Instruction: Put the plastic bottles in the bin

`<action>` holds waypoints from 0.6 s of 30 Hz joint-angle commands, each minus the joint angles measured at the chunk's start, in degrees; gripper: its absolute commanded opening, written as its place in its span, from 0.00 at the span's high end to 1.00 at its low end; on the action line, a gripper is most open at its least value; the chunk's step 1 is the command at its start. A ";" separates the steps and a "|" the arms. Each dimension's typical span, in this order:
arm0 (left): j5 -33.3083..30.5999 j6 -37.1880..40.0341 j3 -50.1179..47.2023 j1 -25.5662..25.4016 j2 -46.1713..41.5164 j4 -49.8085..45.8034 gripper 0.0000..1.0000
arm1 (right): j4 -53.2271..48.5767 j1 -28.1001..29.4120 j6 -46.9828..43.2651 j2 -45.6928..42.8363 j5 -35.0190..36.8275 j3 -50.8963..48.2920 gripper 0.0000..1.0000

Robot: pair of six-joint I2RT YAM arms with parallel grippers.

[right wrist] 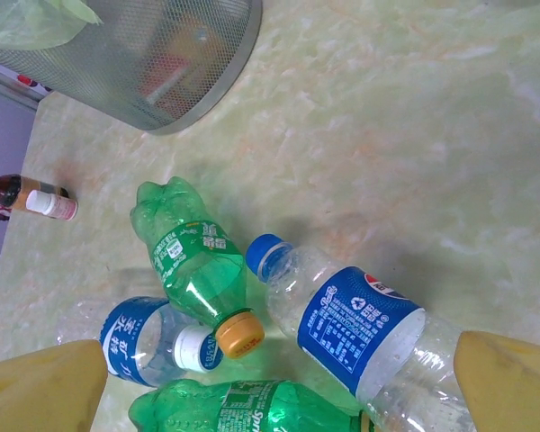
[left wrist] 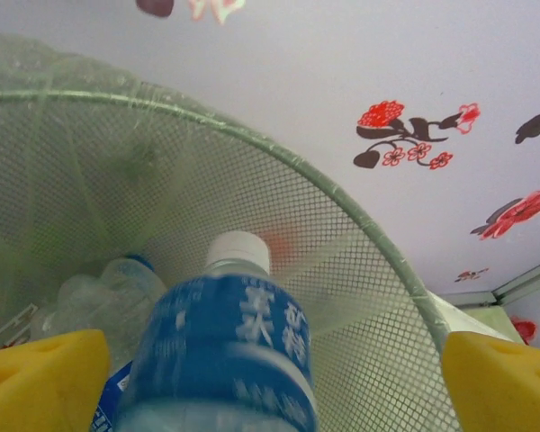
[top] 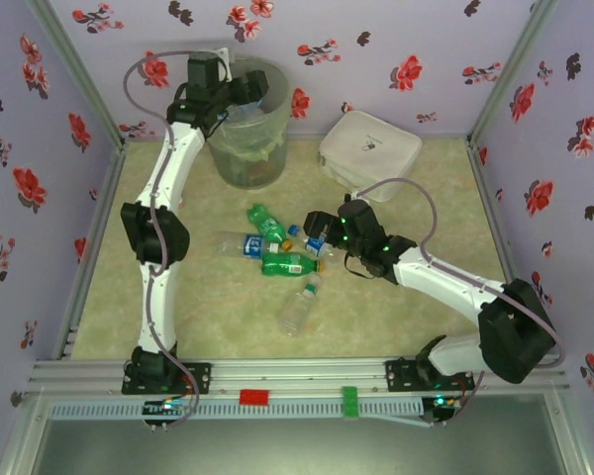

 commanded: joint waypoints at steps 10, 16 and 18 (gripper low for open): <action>3.30 4.79 -29.62 -3.61 -26.97 9.00 0.00 | -2.41 0.31 -4.99 -0.25 0.41 1.31 0.00; 0.91 2.60 -57.71 -7.64 -45.11 16.63 0.00 | -4.82 -0.30 -6.97 0.31 0.85 2.05 0.01; -0.22 0.69 -66.22 -9.38 -50.12 17.91 0.00 | -5.06 -0.48 -7.08 0.46 1.04 1.99 0.00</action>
